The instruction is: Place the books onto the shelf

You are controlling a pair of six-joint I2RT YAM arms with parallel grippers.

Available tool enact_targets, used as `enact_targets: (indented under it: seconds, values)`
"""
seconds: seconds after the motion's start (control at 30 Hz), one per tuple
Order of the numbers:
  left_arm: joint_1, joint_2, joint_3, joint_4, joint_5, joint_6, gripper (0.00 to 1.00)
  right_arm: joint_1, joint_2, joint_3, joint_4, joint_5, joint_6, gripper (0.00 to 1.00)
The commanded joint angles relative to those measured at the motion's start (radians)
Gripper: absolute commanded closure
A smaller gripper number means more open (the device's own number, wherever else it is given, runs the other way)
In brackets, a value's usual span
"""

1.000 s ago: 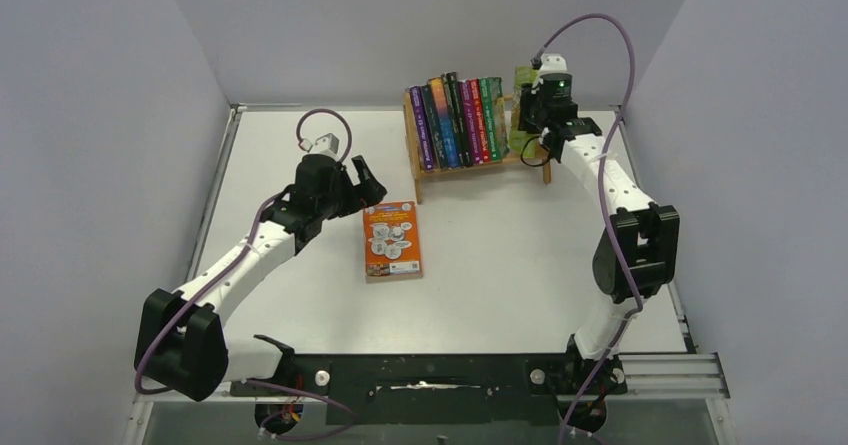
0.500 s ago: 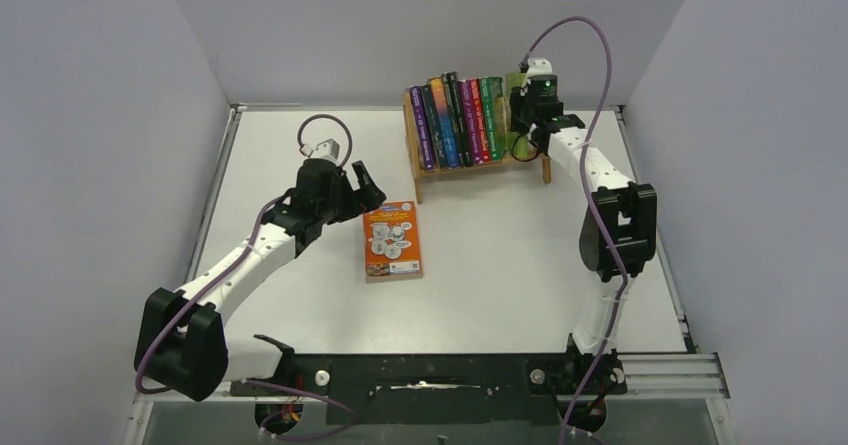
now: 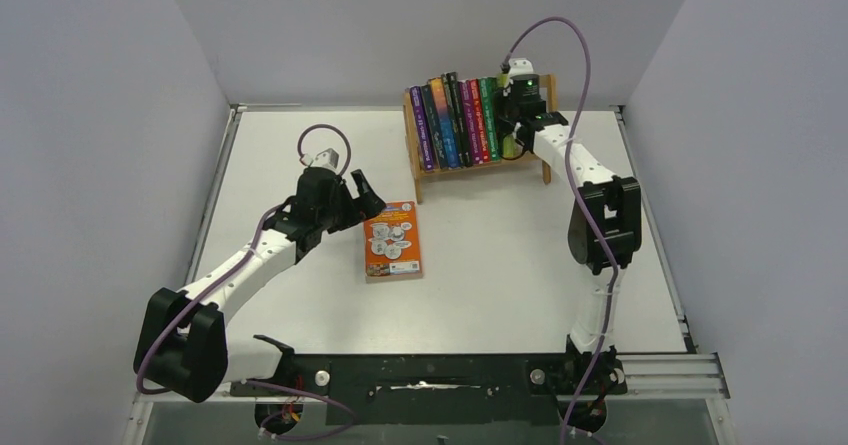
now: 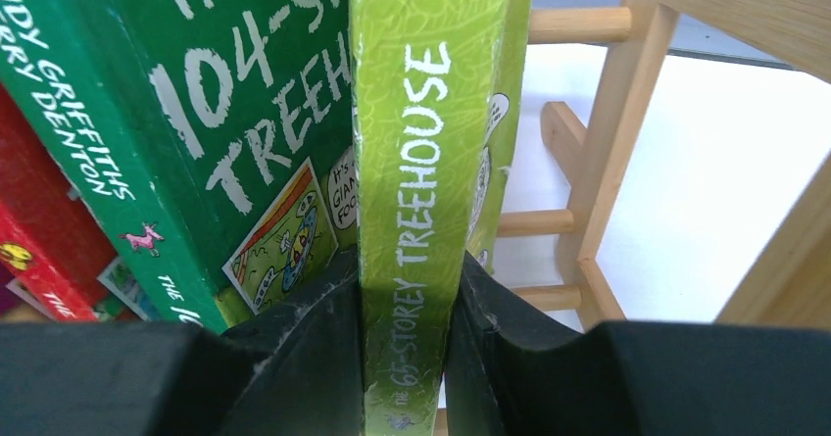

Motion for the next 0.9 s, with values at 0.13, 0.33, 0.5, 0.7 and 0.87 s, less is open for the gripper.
enact_targets:
  seconds: [0.13,0.33,0.5,0.7,0.87]
  values:
    - [0.006,-0.009,0.027,0.067,0.006,0.008,0.13,0.019,-0.013,0.070,0.089,-0.067,0.057,0.66]
    - [0.008,-0.001,0.014,0.071,-0.009,0.000,0.11,0.021,-0.121,-0.003,0.103,-0.047,0.083,0.39]
    - [0.026,0.010,-0.001,0.112,0.026,-0.015,0.11,0.030,-0.269,-0.114,0.137,-0.029,0.108,0.35]
    - [0.048,0.061,0.004,0.135,0.067,-0.025,0.12,0.083,-0.452,-0.242,0.134,-0.062,0.116,0.32]
    - [0.076,0.103,-0.007,0.130,0.098,-0.027,0.11,0.132,-0.574,-0.400,0.140,-0.293,0.187,0.33]
